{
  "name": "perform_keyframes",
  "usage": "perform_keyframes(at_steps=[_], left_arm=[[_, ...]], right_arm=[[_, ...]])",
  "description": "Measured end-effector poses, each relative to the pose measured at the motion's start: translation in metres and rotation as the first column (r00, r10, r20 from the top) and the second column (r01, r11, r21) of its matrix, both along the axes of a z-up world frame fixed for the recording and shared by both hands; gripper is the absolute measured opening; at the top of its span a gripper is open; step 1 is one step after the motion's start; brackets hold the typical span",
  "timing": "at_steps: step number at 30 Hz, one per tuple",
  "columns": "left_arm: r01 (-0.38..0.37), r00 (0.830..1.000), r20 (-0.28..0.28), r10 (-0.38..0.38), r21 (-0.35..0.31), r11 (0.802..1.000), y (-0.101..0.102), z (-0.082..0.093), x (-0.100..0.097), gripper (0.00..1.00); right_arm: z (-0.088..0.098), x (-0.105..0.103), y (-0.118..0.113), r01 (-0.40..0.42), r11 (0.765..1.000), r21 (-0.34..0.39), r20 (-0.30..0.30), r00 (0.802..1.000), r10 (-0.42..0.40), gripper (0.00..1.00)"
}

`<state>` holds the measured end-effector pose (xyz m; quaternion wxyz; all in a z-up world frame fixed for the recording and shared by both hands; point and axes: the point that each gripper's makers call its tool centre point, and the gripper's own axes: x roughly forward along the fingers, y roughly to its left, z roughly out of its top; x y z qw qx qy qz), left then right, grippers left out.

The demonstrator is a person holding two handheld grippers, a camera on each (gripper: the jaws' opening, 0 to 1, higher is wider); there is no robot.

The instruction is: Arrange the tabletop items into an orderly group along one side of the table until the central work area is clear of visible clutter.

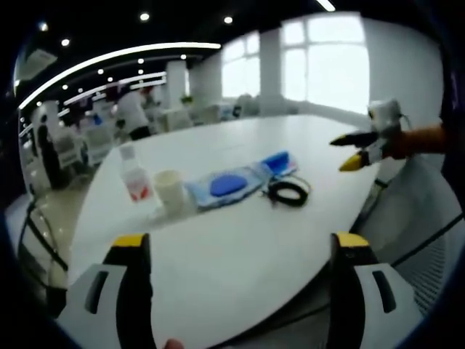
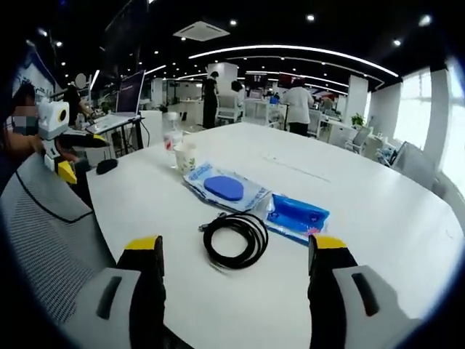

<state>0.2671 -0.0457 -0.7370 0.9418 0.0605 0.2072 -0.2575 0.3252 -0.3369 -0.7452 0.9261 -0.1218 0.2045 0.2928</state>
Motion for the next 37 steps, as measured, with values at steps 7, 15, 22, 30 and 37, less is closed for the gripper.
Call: perform_keyframes(at_steps=[7, 15, 22, 30, 37], left_arm=[[0.012, 1.0, 0.011, -0.012, -0.007, 1.0, -0.003, 0.003, -0.002, 1.0], [0.014, 1.0, 0.02, -0.015, 0.013, 1.0, -0.004, 0.006, -0.004, 1.0], [-0.002, 0.999, 0.036, 0.003, -0.021, 1.0, -0.004, 0.011, 0.0, 1.0], [-0.009, 0.999, 0.044, 0.01, -0.023, 1.0, -0.003, 0.012, 0.002, 1.0], [-0.015, 0.999, 0.044, 0.016, -0.024, 1.0, -0.002, 0.011, 0.002, 1.0]], right_arm=[[0.008, -0.015, -0.008, 0.052, 0.997, 0.053, 0.003, 0.999, -0.052, 1.0], [0.014, -0.024, -0.01, 0.081, 0.994, 0.075, 0.028, 0.996, -0.083, 1.0], [0.011, -0.024, -0.013, 0.099, 0.992, 0.081, 0.019, 0.995, -0.101, 1.0], [0.008, -0.023, -0.011, 0.084, 0.994, 0.066, 0.026, 0.996, -0.086, 1.0], [0.006, -0.023, -0.014, 0.098, 0.993, 0.064, 0.026, 0.995, -0.1, 1.0]])
